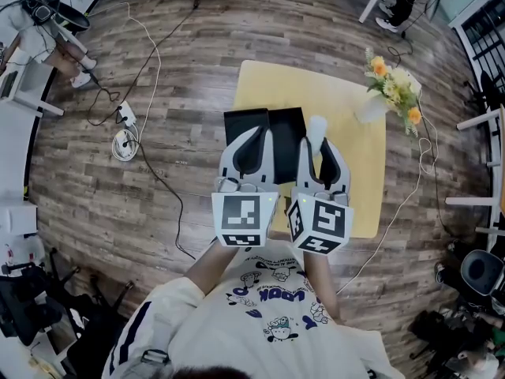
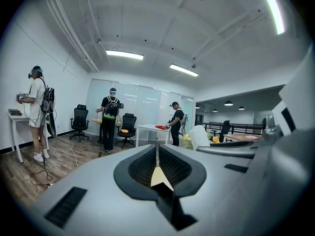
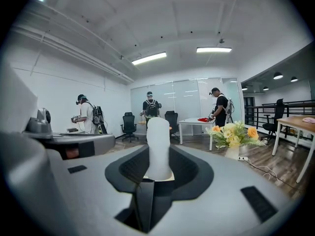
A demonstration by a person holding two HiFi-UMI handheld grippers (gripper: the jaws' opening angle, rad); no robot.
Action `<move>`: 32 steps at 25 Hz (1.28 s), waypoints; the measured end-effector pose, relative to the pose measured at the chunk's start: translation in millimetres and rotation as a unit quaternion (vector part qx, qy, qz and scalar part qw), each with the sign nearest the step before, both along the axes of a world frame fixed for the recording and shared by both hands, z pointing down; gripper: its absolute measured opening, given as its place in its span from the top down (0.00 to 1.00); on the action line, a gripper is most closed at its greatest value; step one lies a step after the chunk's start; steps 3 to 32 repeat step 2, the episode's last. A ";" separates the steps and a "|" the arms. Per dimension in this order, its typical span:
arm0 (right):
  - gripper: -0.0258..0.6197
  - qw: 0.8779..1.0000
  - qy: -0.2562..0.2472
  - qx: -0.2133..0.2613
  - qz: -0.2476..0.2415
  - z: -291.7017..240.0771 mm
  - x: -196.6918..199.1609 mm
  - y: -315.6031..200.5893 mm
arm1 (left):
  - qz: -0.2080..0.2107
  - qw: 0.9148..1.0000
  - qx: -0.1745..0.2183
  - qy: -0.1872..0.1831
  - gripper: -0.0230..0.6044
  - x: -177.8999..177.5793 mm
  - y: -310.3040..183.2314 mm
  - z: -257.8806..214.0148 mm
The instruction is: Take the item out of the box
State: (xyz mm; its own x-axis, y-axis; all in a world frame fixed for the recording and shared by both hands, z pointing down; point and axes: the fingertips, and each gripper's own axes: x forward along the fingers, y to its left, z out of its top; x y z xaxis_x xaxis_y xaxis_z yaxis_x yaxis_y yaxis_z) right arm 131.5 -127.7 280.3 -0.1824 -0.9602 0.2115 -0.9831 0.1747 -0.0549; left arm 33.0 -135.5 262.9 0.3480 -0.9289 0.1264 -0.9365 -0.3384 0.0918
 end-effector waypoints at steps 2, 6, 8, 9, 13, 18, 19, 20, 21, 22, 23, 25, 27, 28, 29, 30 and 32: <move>0.74 1.000 0.002 0.001 0.001 -0.5 0.8 0.4 | 0.001 1.000 0.000 0.000 0.92 0.8 0.5 0.3; 0.74 1.000 0.002 0.001 0.001 -0.5 0.8 0.4 | 0.001 1.000 0.000 0.000 0.92 0.8 0.5 0.3; 0.74 1.000 0.002 0.001 0.001 -0.5 0.8 0.4 | 0.001 1.000 0.000 0.000 0.92 0.8 0.5 0.3; 0.74 1.000 0.002 0.001 0.001 -0.5 0.8 0.4 | 0.001 1.000 0.000 0.000 0.92 0.8 0.5 0.3; 0.74 1.000 0.002 0.001 0.001 -0.5 0.8 0.4 | 0.001 1.000 0.000 0.000 0.92 0.8 0.5 0.3; 0.74 1.000 0.002 0.001 0.001 -0.5 0.8 0.4 | 0.001 1.000 0.000 0.000 0.92 0.8 0.5 0.3; 0.74 1.000 0.002 0.001 0.001 -0.5 0.8 0.4 | 0.001 1.000 0.000 0.000 0.92 0.8 0.5 0.3; 0.74 1.000 0.002 0.001 0.001 -0.5 0.8 0.4 | 0.001 1.000 0.000 0.000 0.92 0.8 0.5 0.3; 0.74 1.000 0.002 0.001 0.001 -0.5 0.8 0.4 | 0.001 1.000 0.000 0.000 0.92 0.8 0.5 0.3; 0.74 1.000 0.002 0.001 0.001 -0.5 0.8 0.4 | 0.001 1.000 0.000 0.000 0.92 0.8 0.5 0.3; 0.74 1.000 0.002 0.001 0.001 -0.5 0.8 0.4 | 0.001 1.000 0.000 0.000 0.92 0.8 0.5 0.3; 0.74 1.000 0.002 0.001 0.001 -0.5 0.8 0.4 | 0.001 1.000 0.000 0.000 0.92 0.8 0.5 0.3; 0.74 1.000 0.002 0.001 0.001 -0.5 0.8 0.4 | 0.001 1.000 0.000 0.000 0.92 0.8 0.5 0.3; 0.74 1.000 0.002 0.001 0.001 -0.5 0.8 0.4 | 0.001 1.000 0.000 0.000 0.92 0.8 0.5 0.3; 0.74 1.000 0.002 0.001 0.001 -0.5 0.8 0.4 | 0.001 1.000 0.000 0.000 0.92 0.8 0.5 0.3; 0.74 1.000 0.002 0.001 0.001 -0.5 0.8 0.4 | 0.001 1.000 0.000 0.000 0.92 0.8 0.5 0.3; 0.74 1.000 0.002 0.001 0.001 -0.5 0.8 0.4 | 0.001 1.000 0.000 0.000 0.92 0.8 0.5 0.3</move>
